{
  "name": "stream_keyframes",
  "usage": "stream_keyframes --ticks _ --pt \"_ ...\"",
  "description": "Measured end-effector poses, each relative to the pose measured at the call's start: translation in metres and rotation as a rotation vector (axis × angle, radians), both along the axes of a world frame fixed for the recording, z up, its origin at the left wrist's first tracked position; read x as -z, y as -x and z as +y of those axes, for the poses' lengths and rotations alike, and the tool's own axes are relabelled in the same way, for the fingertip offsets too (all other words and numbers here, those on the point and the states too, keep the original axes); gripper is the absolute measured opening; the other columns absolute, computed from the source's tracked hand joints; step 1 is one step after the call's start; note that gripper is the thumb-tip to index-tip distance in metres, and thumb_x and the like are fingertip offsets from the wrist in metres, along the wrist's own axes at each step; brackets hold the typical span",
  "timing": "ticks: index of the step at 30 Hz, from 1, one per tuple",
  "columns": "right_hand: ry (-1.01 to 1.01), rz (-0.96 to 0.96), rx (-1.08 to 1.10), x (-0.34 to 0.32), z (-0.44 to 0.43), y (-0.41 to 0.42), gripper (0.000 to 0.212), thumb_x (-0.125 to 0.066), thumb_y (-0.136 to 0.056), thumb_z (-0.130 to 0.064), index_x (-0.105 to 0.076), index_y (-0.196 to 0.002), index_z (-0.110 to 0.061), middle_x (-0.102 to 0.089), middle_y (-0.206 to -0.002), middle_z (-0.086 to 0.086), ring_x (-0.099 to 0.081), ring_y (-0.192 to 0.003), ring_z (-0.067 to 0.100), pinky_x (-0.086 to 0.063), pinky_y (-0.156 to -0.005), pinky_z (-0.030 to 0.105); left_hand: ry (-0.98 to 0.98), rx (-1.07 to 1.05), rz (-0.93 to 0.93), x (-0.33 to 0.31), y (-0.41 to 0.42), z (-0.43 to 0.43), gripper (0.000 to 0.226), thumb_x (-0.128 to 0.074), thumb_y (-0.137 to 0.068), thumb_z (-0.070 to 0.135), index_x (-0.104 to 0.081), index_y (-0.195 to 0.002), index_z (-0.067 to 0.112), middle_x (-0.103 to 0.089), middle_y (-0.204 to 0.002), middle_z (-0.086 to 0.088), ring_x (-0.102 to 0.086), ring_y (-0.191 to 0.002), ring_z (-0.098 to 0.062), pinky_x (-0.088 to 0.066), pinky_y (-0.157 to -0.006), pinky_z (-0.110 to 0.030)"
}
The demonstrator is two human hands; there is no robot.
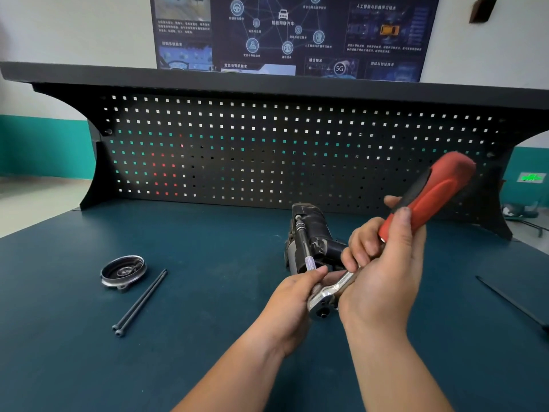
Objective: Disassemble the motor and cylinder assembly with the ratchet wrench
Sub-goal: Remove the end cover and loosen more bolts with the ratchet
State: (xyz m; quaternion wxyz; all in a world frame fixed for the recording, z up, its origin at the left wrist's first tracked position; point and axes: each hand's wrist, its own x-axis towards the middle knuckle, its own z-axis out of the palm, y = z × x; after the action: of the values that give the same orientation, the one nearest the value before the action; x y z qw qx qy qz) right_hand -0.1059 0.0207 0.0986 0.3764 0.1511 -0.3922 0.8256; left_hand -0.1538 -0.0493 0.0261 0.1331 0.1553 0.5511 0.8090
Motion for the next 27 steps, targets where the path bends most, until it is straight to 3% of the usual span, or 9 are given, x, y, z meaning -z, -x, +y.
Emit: stream_keyframes --ticks 4,5,8,13,17,19,22,25,27 --pt "-0.193 0.002 -0.074 -0.004 -0.005 0.002 0.008 -0.052 -0.085 -0.036 -0.056 -0.083 -0.030 -0.036 -0.051 -0.014 -0.029 -0.043 0.001 -0.027 -0.040 0.014 0.046 -0.021 -0.002 -0.002 -0.003 0.001 0.054 -0.040 -0.097 0.012 -0.069 -0.051 0.018 -0.061 -0.055 0.008 -0.055 -0.054 -0.004 -0.040 -0.058 -0.019" --pt "-0.271 -0.006 -0.076 -0.005 -0.008 0.003 0.012 -0.055 -0.081 -0.041 -0.056 -0.085 -0.030 -0.038 -0.052 -0.015 -0.031 -0.044 0.001 -0.028 -0.042 0.014 0.060 -0.020 -0.003 -0.004 -0.005 0.001 0.049 -0.040 -0.097 0.009 -0.068 -0.057 0.015 -0.060 -0.057 0.005 -0.054 -0.059 -0.008 -0.040 -0.061 -0.022" --pt "-0.538 -0.037 -0.056 -0.005 -0.014 0.008 0.023 -0.054 -0.074 -0.053 -0.056 -0.084 -0.033 -0.041 -0.058 -0.015 -0.035 -0.051 0.004 -0.031 -0.054 0.022 0.073 -0.059 0.029 -0.005 -0.008 0.001 0.024 -0.046 -0.094 0.007 -0.063 -0.099 -0.010 -0.057 -0.085 -0.015 -0.049 -0.080 -0.024 -0.037 -0.075 -0.036" --pt "-0.814 -0.005 -0.146 -0.008 -0.018 0.006 0.014 -0.052 -0.081 -0.051 -0.048 -0.077 -0.037 -0.038 -0.058 -0.014 -0.034 -0.053 0.006 -0.031 -0.053 0.025 0.054 -0.076 0.091 -0.011 -0.012 -0.001 0.042 -0.049 -0.080 0.014 -0.054 -0.108 -0.017 -0.052 -0.091 -0.016 -0.048 -0.085 -0.027 -0.036 -0.076 -0.043" --pt "-0.673 -0.035 -0.215 -0.008 -0.013 0.005 0.023 -0.058 -0.082 -0.043 -0.053 -0.088 -0.021 -0.038 -0.056 -0.015 -0.033 -0.049 0.003 -0.029 -0.051 0.017 0.097 -0.079 0.070 -0.004 -0.005 -0.003 0.026 -0.048 -0.094 0.013 -0.062 -0.100 -0.008 -0.059 -0.086 -0.016 -0.055 -0.082 -0.024 -0.041 -0.079 -0.038" --pt "-0.516 -0.057 -0.308 -0.009 -0.009 0.004 0.021 -0.056 -0.084 -0.032 -0.052 -0.093 -0.014 -0.037 -0.052 -0.014 -0.031 -0.044 0.002 -0.027 -0.045 0.015 0.110 -0.061 0.043 0.000 -0.002 -0.003 0.042 -0.035 -0.100 0.010 -0.072 -0.079 0.012 -0.066 -0.068 0.002 -0.060 -0.066 -0.007 -0.045 -0.070 -0.023" --pt "-0.327 -0.060 -0.396 -0.010 -0.002 0.004 0.015 -0.052 -0.083 -0.029 -0.056 -0.090 -0.017 -0.033 -0.051 -0.010 -0.028 -0.043 0.003 -0.022 -0.041 0.018 0.052 -0.066 0.004 0.003 0.001 -0.001 0.057 -0.036 -0.098 0.009 -0.070 -0.054 0.021 -0.063 -0.058 0.008 -0.058 -0.056 -0.004 -0.042 -0.063 -0.023" --pt "-0.176 -0.026 -0.415 -0.006 0.000 0.004 0.016 -0.050 -0.084 -0.029 -0.065 -0.079 -0.025 -0.033 -0.050 -0.010 -0.028 -0.042 0.004 -0.026 -0.040 0.016 -0.001 -0.034 -0.019 0.006 0.002 0.000 0.054 -0.039 -0.097 0.015 -0.073 -0.056 0.022 -0.065 -0.060 0.007 -0.060 -0.058 -0.005 -0.041 -0.067 -0.026" --pt "-0.002 0.003 -0.360 -0.003 0.003 0.003 0.013 -0.050 -0.085 -0.029 -0.060 -0.079 -0.023 -0.032 -0.050 -0.010 -0.027 -0.042 0.004 -0.026 -0.039 0.016 -0.064 -0.024 -0.044 0.003 -0.001 0.001 0.049 -0.040 -0.096 0.017 -0.076 -0.063 0.019 -0.067 -0.070 0.001 -0.061 -0.064 -0.008 -0.042 -0.067 -0.025"
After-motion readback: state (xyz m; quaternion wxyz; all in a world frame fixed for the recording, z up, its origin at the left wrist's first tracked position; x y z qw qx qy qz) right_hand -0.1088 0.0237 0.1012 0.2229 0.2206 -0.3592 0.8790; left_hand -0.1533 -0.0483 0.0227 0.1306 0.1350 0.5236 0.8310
